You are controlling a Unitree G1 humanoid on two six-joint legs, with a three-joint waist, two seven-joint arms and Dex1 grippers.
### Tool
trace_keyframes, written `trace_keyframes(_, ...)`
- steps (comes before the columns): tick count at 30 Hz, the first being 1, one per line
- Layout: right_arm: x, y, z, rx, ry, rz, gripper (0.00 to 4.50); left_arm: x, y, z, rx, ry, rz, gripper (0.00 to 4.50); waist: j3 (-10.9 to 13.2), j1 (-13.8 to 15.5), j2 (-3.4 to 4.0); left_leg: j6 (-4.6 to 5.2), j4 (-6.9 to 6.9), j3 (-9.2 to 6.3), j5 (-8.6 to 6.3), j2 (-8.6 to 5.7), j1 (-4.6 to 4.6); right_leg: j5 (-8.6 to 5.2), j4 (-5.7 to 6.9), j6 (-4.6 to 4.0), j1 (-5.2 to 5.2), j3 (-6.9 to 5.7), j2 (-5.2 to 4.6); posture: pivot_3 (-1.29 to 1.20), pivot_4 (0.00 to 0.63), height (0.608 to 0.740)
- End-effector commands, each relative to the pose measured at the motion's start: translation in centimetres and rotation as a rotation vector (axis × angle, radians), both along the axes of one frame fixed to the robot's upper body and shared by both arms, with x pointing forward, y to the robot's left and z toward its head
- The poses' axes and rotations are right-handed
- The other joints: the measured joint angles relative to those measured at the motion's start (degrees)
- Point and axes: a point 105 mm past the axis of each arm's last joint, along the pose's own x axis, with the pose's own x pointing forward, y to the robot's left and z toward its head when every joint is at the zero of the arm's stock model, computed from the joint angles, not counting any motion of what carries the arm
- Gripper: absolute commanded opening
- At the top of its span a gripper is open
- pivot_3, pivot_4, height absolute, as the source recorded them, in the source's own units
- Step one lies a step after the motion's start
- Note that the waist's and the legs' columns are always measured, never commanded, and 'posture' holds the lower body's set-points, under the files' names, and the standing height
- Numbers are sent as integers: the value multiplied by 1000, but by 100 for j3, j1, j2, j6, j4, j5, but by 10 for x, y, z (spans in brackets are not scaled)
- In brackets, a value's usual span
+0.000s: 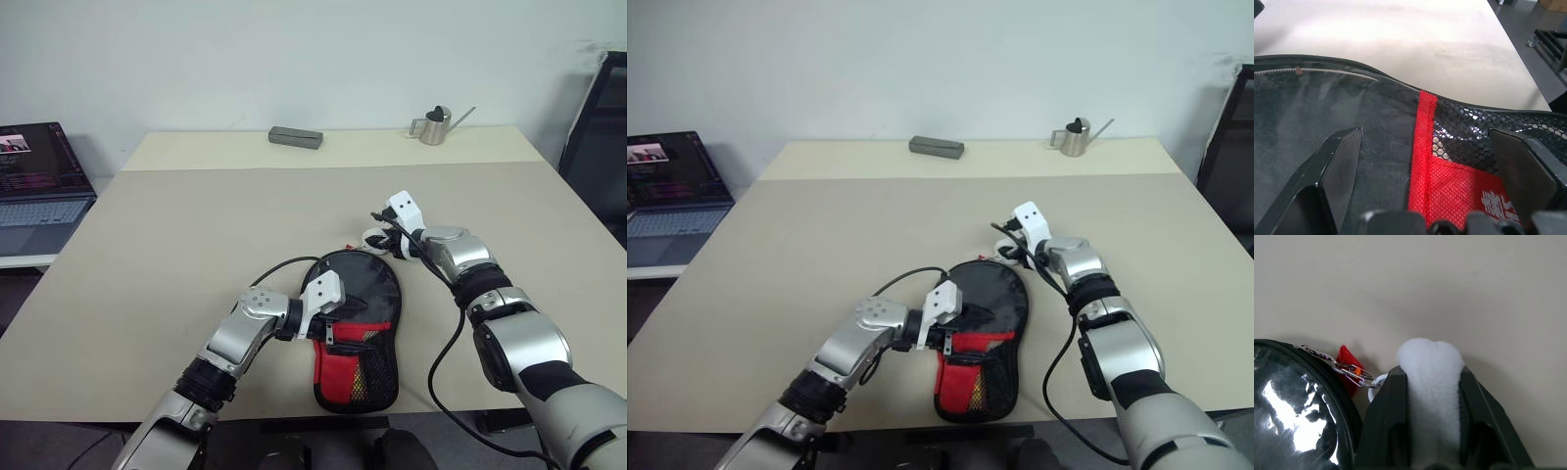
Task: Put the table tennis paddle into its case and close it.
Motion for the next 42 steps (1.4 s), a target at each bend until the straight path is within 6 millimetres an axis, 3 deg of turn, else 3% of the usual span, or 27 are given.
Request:
trace_keyframes(1, 2, -1, 19, -36, -99, 38, 638, -13, 15, -41, 116, 148, 35, 4500, -1, 0, 0, 0, 0, 0, 0, 0, 0, 0, 0, 0, 0, 0, 0, 0, 150, 740)
trace_keyframes(8, 1, -37, 30, -128, -151, 27, 638, -14, 21, -48, 128, 179, 47, 4500, -1, 4, 1, 0, -1, 0, 0, 0, 0, 0, -3, 0, 0, 1, 0, 0, 150, 740)
trace_keyframes(15, -23, -65, 25, -181, -124, 40, 638, -17, 20, -50, 136, 191, 16, 4500, -26, 9, 27, 1, -4, 6, -1, -1, 1, -1, -5, 2, 2, 2, 0, 0, 150, 740)
trace_keyframes(20, -64, -85, 16, -213, -36, 103, 637, -18, 19, -50, 137, 192, -8, 4500, -32, 68, 34, 1, -3, 1, -1, 0, -2, -3, -9, 4, 6, -2, -1, 0, 150, 740)
trace_keyframes(26, -113, -101, 22, -210, 86, 197, 635, -19, 18, -52, 137, 198, -18, 4500, -44, 85, 44, 2, -2, 3, -2, 5, -2, -16, -14, 26, 11, -5, -4, 0, 150, 740)
trace_keyframes(33, -160, -105, 20, -238, 182, 306, 592, -21, 18, -54, 140, 206, -23, 4500, -48, 156, 43, 3, -1, -4, -3, 6, -5, -23, -38, 38, 35, -36, -12, 0, 150, 740)
trace_keyframes(42, -233, -103, 1, -231, 349, 443, 546, -23, 17, -56, 147, 216, -32, 4500, -74, 359, 51, 20, -2, -11, -22, 2, -15, -28, -96, 55, 63, -60, -17, 0, 150, 740)
